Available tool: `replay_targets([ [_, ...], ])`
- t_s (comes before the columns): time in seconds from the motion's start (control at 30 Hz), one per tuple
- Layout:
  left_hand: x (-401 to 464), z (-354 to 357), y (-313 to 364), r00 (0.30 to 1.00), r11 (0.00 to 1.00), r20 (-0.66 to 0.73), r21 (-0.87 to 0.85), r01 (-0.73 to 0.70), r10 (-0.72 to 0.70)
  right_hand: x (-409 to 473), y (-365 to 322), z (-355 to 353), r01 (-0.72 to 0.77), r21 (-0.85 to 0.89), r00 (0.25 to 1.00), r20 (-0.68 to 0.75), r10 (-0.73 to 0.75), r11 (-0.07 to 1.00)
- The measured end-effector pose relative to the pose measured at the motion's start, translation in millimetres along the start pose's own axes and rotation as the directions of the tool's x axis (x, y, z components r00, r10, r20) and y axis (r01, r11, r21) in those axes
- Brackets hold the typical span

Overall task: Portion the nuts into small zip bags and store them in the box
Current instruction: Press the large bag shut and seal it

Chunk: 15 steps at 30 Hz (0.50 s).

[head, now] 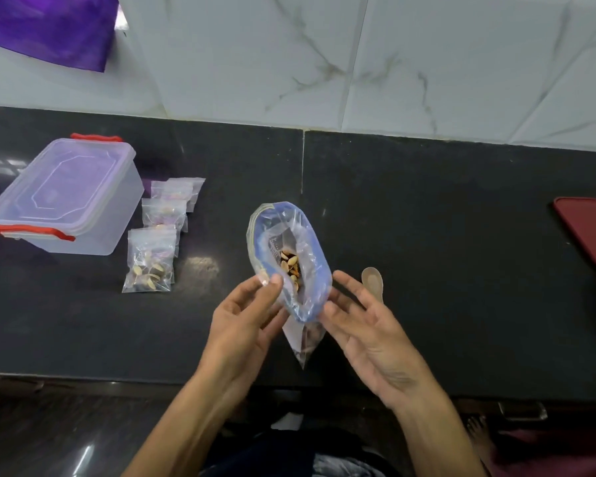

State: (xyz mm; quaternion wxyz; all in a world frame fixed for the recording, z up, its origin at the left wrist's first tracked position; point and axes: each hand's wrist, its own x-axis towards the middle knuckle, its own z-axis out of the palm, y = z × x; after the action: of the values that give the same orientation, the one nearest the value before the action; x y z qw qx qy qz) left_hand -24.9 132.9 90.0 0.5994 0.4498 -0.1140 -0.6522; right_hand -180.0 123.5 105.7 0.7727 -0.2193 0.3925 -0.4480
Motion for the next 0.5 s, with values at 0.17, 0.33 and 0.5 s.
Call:
replay_targets([
  [0.17,-6.2,-20.2,-3.4,0.967,0.998,0.251,0.034,0.043,-0.05,1.7,17.8,-0.3,0.037,-0.08,0.999,-0.027,-0.039,0.996],
  [0.33,-7.2,-16.4,-5.8,0.999,0.978,-0.012,0.203,-0.037,0.04,4.6,35.1,13.5,0.059,-0.225,0.962,-0.248,-0.116,0.973],
  [0.5,-21.8,-8.1,-11.7,0.944,0.841,-0.261,0.54,-0.03,0.201,-3.9,57.1,38.6,0.111,-0.768,0.798,-0.31,-0.517,0.631],
])
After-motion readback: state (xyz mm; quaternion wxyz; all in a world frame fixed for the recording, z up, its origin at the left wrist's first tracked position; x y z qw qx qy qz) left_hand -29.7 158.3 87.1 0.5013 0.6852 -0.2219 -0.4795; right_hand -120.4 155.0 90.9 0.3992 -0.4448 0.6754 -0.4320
